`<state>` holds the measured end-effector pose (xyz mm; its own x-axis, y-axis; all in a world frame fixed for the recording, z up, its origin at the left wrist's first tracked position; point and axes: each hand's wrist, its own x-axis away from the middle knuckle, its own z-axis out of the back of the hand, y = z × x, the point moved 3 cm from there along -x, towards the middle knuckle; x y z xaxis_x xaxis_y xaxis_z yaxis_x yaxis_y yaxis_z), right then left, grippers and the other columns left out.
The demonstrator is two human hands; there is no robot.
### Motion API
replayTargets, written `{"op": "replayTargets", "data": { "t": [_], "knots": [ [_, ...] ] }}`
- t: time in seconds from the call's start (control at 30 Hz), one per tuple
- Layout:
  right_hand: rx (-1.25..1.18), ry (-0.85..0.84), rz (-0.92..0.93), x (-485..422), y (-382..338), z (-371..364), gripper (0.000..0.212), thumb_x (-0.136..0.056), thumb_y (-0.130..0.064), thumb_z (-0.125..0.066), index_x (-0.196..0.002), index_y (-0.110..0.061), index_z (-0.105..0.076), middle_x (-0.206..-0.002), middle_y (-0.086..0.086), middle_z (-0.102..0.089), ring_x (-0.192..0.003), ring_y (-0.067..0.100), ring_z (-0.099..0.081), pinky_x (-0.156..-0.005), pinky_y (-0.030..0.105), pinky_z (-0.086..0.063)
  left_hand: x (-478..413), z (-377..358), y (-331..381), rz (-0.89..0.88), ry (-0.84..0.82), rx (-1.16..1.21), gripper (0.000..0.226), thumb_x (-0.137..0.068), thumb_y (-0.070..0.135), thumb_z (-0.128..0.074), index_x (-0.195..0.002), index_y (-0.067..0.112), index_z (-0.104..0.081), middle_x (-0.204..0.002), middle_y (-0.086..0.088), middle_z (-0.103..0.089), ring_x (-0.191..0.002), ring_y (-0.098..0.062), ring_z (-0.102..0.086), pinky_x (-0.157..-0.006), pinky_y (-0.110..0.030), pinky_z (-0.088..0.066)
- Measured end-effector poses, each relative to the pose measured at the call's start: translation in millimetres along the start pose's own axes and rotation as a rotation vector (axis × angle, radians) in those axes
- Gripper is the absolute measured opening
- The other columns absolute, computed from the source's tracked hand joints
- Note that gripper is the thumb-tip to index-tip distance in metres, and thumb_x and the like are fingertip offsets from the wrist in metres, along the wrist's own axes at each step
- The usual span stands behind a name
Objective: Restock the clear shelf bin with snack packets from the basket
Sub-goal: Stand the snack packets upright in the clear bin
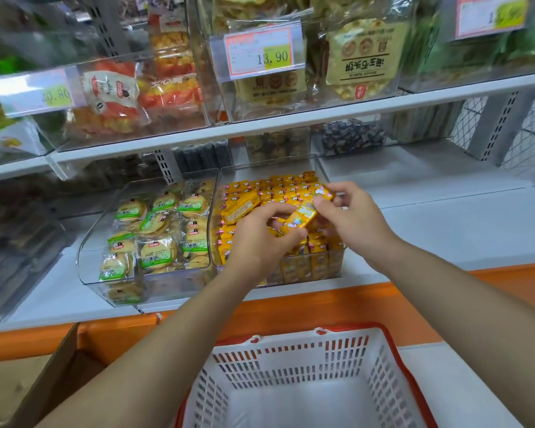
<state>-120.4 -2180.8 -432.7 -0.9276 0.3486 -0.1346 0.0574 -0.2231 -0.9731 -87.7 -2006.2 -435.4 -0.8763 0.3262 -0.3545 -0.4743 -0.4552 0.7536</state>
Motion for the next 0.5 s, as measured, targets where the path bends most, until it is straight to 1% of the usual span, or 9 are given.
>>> {"op": "replayTargets", "data": {
  "t": [0.07,0.1,0.13,0.2,0.27,0.37,0.43,0.5],
  "knots": [
    [-0.084,0.029,0.013,0,-4,10,0.032,-0.091,-0.023,-0.071,-0.12,-0.023,-0.059,-0.102,0.005,-0.066,-0.083,0.024,-0.072,-0.068,0.037,-0.061,-1,-4,-1,-0.008,-0.058,0.027,0.037,-0.081,0.029,-0.085,-0.114,0.034,-0.068,-0.099,0.024,-0.065,-0.088,0.004,-0.059,-0.069,-0.014,-0.051],
    [-0.096,0.052,0.036,-2,-5,16,0.027,-0.09,-0.02,-0.071,-0.115,-0.026,-0.06,-0.102,0.004,-0.067,-0.082,0.023,-0.072,-0.064,0.034,-0.06,-3,-4,-4,-0.01,-0.08,0.009,0.039,-0.083,0.029,-0.084,-0.118,0.033,-0.067,-0.102,0.022,-0.066,-0.093,0.003,-0.061,-0.074,-0.016,-0.052],
    [-0.099,0.078,0.061,-3,-6,23,0.025,-0.09,-0.018,-0.071,-0.111,-0.028,-0.061,-0.1,0.002,-0.067,-0.08,0.021,-0.072,-0.059,0.029,-0.057,-4,-3,-9,-0.016,-0.097,-0.053,0.038,-0.086,0.029,-0.081,-0.121,0.032,-0.066,-0.107,0.02,-0.068,-0.098,-0.001,-0.061,-0.079,-0.02,-0.053],
    [-0.123,0.12,0.08,-5,-6,33,0.024,-0.091,-0.015,-0.07,-0.109,-0.028,-0.061,-0.094,-0.002,-0.066,-0.075,0.017,-0.071,-0.055,0.02,-0.053,-8,-3,-19,-0.05,-0.151,-0.27,0.031,-0.093,0.031,-0.073,-0.123,0.031,-0.067,-0.117,0.014,-0.067,-0.11,-0.01,-0.059,-0.091,-0.03,-0.052],
    [-0.154,0.131,0.052,-6,-2,38,0.026,-0.091,-0.015,-0.07,-0.114,-0.024,-0.06,-0.092,-0.002,-0.068,-0.075,0.018,-0.072,-0.055,0.021,-0.053,-10,-8,-26,-0.078,-0.229,-0.421,0.026,-0.098,0.034,-0.066,-0.123,0.032,-0.07,-0.124,0.01,-0.066,-0.117,-0.015,-0.056,-0.098,-0.038,-0.049],
    [-0.157,0.141,0.016,-9,3,42,0.03,-0.091,-0.015,-0.071,-0.118,-0.019,-0.058,-0.096,0.003,-0.07,-0.077,0.02,-0.072,-0.059,0.026,-0.055,-12,-17,-34,-0.108,-0.306,-0.582,0.029,-0.102,0.042,-0.055,-0.127,0.04,-0.068,-0.129,0.009,-0.065,-0.122,-0.019,-0.051,-0.102,-0.042,-0.042],
    [-0.157,0.159,-0.005,-11,7,44,0.031,-0.09,-0.015,-0.072,-0.117,-0.018,-0.058,-0.098,0.006,-0.069,-0.077,0.022,-0.073,-0.064,0.031,-0.058,-16,-20,-39,-0.091,-0.313,-0.627,0.032,-0.102,0.047,-0.05,-0.13,0.043,-0.065,-0.129,0.008,-0.062,-0.121,-0.02,-0.049,-0.1,-0.041,-0.038],
    [-0.15,0.164,0.005,-12,8,45,0.029,-0.088,-0.013,-0.073,-0.111,-0.02,-0.058,-0.1,0.006,-0.068,-0.076,0.022,-0.074,-0.067,0.032,-0.059,-22,-20,-43,-0.062,-0.311,-0.605,0.03,-0.101,0.049,-0.052,-0.128,0.046,-0.066,-0.125,0.008,-0.062,-0.119,-0.02,-0.048,-0.095,-0.04,-0.036]
  ]
}}
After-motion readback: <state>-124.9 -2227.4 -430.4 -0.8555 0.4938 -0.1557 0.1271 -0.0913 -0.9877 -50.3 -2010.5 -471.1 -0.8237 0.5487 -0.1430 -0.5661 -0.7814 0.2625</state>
